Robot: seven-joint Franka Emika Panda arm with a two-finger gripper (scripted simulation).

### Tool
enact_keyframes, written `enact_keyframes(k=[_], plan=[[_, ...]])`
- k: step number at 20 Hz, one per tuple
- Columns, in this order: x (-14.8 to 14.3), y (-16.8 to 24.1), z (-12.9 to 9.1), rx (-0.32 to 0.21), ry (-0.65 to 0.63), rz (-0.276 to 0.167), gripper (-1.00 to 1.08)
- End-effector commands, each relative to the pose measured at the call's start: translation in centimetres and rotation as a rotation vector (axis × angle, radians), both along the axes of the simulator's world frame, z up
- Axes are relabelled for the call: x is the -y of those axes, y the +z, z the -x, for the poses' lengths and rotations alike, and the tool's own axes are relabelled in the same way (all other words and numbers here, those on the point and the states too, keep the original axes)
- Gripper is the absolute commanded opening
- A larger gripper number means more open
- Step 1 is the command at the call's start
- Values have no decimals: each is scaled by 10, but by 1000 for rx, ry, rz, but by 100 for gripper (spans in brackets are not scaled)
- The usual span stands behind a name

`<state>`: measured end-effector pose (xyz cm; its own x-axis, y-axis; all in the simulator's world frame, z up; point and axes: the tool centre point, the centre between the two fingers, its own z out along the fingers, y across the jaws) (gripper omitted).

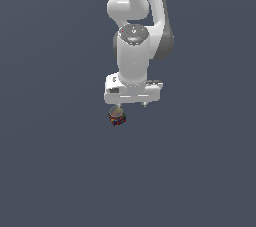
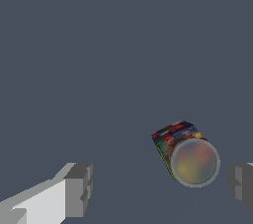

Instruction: Pick up the object and move it to a goal position.

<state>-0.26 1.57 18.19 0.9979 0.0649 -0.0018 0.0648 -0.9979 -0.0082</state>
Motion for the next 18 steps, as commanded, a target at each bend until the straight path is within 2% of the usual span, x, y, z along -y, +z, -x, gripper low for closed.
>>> enact_keyframes(k=[1,9,18], plan=[[0,0,0,0,0,0,100],[26,16,-7,17,-5,28,100],[29,10,-5,16,22,27,100]])
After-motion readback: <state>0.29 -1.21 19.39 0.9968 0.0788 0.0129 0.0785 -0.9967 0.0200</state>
